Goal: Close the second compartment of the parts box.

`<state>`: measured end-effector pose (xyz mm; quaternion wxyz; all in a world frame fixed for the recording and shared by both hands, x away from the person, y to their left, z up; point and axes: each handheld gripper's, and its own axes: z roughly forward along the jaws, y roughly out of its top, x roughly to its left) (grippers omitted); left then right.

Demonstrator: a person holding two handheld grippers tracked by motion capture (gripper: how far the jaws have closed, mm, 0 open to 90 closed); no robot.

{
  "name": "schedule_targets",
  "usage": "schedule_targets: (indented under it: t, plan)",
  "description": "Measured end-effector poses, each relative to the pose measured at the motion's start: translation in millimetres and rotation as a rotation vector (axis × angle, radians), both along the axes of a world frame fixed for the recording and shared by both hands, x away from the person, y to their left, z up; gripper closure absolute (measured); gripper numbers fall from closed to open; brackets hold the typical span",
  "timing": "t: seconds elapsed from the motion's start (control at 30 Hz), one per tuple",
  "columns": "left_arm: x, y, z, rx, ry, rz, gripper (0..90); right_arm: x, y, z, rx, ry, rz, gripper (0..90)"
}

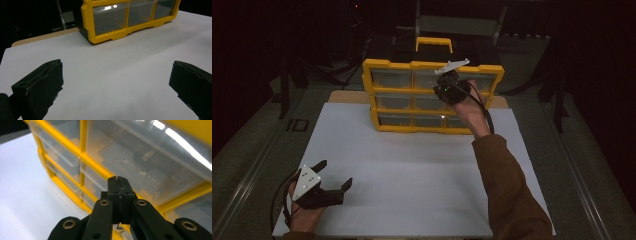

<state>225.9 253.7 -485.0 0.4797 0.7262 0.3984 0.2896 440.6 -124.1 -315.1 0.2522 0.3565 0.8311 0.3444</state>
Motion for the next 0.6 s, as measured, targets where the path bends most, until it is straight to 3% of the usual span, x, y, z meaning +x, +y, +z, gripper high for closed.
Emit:
schedule_targets:
  t: [0.2, 0.47, 0.6]
  plan:
    - [0.2, -0.1, -0.2, 0.000, 0.000, 0.001, 0.0, -10.6, -4.2, -4.9, -0.018, -0.004, 0.028, 89.1]
    - [0.3, -0.6, -0.3, 0.001, 0.001, 0.003, 0.0, -31.9, -14.7, -12.7, -0.031, 0.011, 0.076, 80.5]
    - [0.3, -0.6, -0.3, 0.001, 0.000, 0.004, 0.0, -42.9, -17.1, -16.0, -0.042, 0.013, 0.103, 71.9]
